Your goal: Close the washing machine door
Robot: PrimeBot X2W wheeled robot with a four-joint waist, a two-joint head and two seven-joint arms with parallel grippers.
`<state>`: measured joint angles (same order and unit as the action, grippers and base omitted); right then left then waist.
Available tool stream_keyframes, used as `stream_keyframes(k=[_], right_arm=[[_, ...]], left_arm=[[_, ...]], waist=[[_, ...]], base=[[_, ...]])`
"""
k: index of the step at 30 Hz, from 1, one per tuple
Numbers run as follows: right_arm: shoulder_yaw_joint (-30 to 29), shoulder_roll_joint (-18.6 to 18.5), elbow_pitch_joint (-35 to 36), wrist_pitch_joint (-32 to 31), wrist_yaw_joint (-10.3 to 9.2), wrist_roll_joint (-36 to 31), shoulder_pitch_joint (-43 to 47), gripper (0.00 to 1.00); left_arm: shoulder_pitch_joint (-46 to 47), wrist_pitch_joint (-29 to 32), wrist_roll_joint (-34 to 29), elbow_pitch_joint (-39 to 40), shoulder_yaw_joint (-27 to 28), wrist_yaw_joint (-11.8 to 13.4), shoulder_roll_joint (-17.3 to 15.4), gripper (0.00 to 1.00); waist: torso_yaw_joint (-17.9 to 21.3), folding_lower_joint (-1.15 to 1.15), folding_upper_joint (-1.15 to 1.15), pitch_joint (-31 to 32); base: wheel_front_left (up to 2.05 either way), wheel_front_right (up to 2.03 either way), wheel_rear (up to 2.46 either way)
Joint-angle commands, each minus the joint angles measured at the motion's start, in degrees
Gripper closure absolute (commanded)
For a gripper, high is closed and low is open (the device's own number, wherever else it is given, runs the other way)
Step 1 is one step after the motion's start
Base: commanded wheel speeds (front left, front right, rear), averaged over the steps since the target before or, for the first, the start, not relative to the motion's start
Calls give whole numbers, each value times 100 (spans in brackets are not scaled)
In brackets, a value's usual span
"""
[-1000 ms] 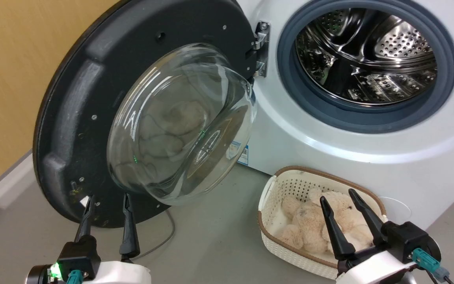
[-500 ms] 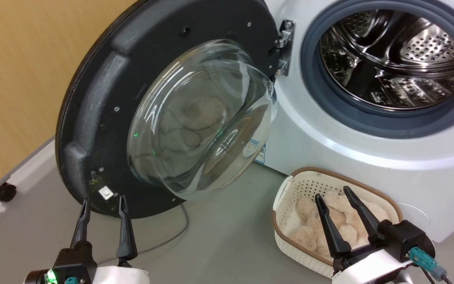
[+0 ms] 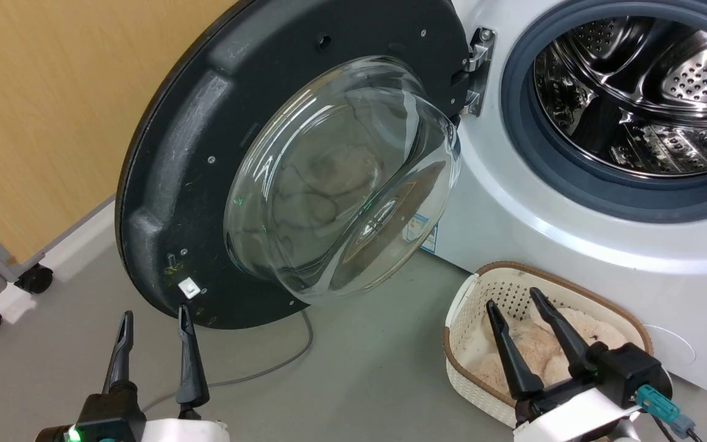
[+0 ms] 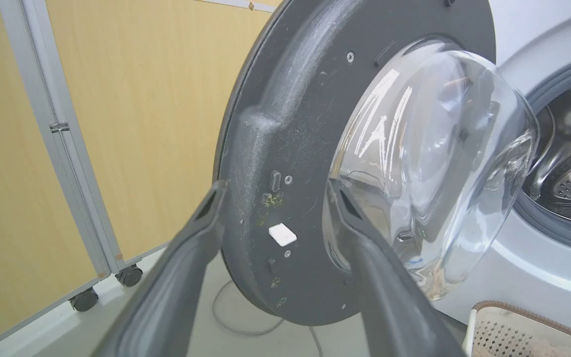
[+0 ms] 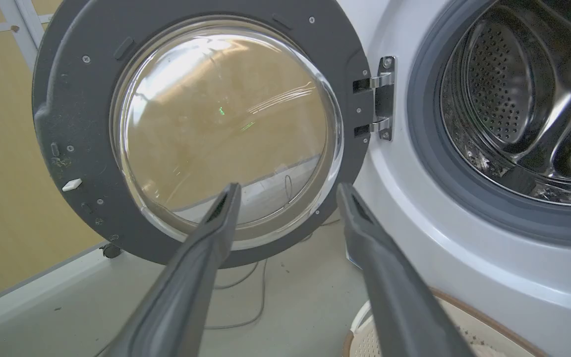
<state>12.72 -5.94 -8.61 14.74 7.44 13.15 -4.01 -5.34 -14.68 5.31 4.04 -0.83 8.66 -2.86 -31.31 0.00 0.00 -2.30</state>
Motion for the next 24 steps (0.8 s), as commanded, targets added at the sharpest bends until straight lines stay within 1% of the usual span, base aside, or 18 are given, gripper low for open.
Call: stream_keyframes(k=[1,6,7,8,9,14,17,20,24], right_arm=[[-3,-54,0,26,5,48,-63,0],[-36,-62,39,26,5,30,-32,0],[-41,-63,44,26,5,28,-25,0],[-46,-65,48,26,5,26,-18,0],[-51,-66,53,26,5,22,-12,0],[-121,-84,110,26,5,-14,23,0],[-217,-97,158,26,5,-47,70,0],[-315,-98,201,26,5,-88,139,0],[-443,-89,271,26,5,-136,237,0]], left_arm=[[-52,-32,21,16,17,26,-2,0],[-36,-32,19,-13,19,-4,-2,0],[-32,-32,26,-17,18,-18,-2,20],[-23,-32,45,-14,24,-37,-2,79],[-7,-32,59,4,47,-56,-2,100],[160,-32,173,282,363,-149,-22,100],[407,-32,434,381,782,-348,-137,100],[759,-32,932,178,1280,-644,-306,100],[1388,96,1802,-460,1875,-959,-622,100]], waist=[[1,0,0,-11],[0,0,0,-44],[0,0,0,-52],[0,0,0,-60],[0,0,0,-66],[0,0,0,-140],[4,0,0,-202],[8,0,0,-258],[15,0,0,-317]], base=[[0,0,0],[0,0,0],[0,0,0],[0,0,0],[0,0,0],[0,0,0],[0,0,0],[0,0,0],[0,0,0]])
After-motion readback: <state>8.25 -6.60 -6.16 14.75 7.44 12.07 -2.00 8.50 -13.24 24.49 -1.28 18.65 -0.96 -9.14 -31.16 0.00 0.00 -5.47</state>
